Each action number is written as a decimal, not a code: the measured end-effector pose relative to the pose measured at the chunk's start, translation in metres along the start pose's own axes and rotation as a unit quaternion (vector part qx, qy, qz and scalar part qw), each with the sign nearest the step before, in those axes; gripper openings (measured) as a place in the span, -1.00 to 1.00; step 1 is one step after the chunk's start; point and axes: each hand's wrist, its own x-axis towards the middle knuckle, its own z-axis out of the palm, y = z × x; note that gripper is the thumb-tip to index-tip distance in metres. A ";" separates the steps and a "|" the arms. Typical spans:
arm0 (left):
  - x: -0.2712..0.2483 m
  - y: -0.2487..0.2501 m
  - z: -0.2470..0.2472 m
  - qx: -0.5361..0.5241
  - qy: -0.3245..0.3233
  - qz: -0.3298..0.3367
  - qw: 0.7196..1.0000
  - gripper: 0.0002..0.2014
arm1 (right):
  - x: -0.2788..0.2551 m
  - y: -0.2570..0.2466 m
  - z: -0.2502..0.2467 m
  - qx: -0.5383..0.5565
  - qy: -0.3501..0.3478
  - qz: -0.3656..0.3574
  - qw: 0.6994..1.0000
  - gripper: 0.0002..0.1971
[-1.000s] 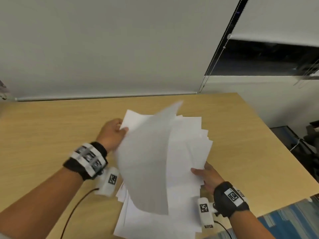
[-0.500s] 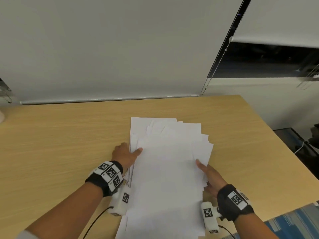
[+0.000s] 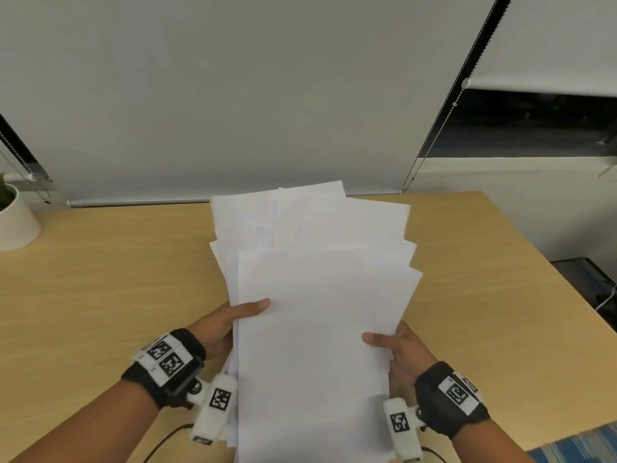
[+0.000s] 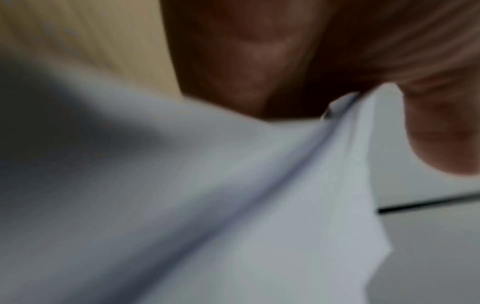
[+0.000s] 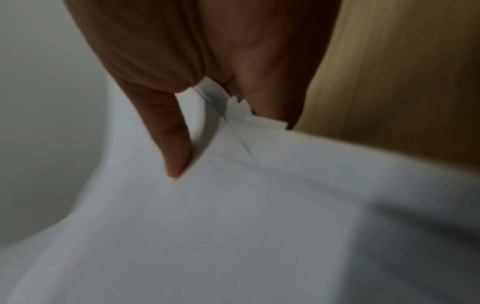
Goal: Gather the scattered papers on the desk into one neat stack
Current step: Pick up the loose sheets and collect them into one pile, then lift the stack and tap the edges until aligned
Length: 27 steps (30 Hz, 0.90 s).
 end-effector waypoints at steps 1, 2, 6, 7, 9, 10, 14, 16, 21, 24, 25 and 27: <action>-0.004 0.000 0.002 -0.037 -0.004 -0.004 0.999 -0.26 | 0.001 -0.004 0.009 -0.003 -0.001 0.006 1.000 -0.13; -0.005 0.001 0.003 -0.066 0.009 0.004 0.998 -0.32 | 0.001 -0.009 0.018 -0.004 0.006 0.011 1.000 -0.25; -0.009 0.019 -0.006 -0.176 0.092 0.076 0.977 -0.44 | 0.013 -0.033 0.055 -0.030 0.037 -0.008 0.999 -0.56; -0.013 0.027 -0.008 -0.156 0.103 0.094 0.978 -0.43 | 0.014 -0.042 0.066 -0.047 0.041 -0.033 0.998 -0.56; -0.024 0.046 -0.007 -0.044 0.135 0.166 0.976 -0.56 | 0.011 -0.062 0.089 -0.088 0.052 -0.119 0.988 -0.57; -0.033 0.058 -0.004 0.026 0.154 0.221 0.963 -0.67 | 0.007 -0.073 0.102 -0.103 0.060 -0.172 0.978 -0.59; -0.082 0.100 0.018 0.176 0.211 0.459 0.845 -0.57 | -0.016 -0.106 0.144 -0.083 0.083 -0.363 0.924 -0.74; -0.099 0.107 0.025 0.169 0.231 0.547 0.787 -0.57 | -0.023 -0.111 0.156 -0.098 0.094 -0.433 0.891 -0.83; -0.099 0.082 0.008 0.110 0.252 0.556 0.785 -0.66 | -0.013 -0.081 0.165 -0.125 0.089 -0.443 0.883 -0.79; -0.092 0.055 -0.008 0.112 0.247 0.499 0.823 -0.67 | -0.001 -0.052 0.156 -0.155 0.062 -0.383 0.908 -0.95; -0.090 0.048 -0.013 0.118 0.248 0.483 0.832 -0.68 | 0.001 -0.045 0.152 -0.148 0.055 -0.373 0.914 -0.94; -0.087 0.039 -0.018 0.106 0.261 0.463 0.840 -0.69 | 0.002 -0.038 0.150 -0.137 0.057 -0.365 0.919 -0.84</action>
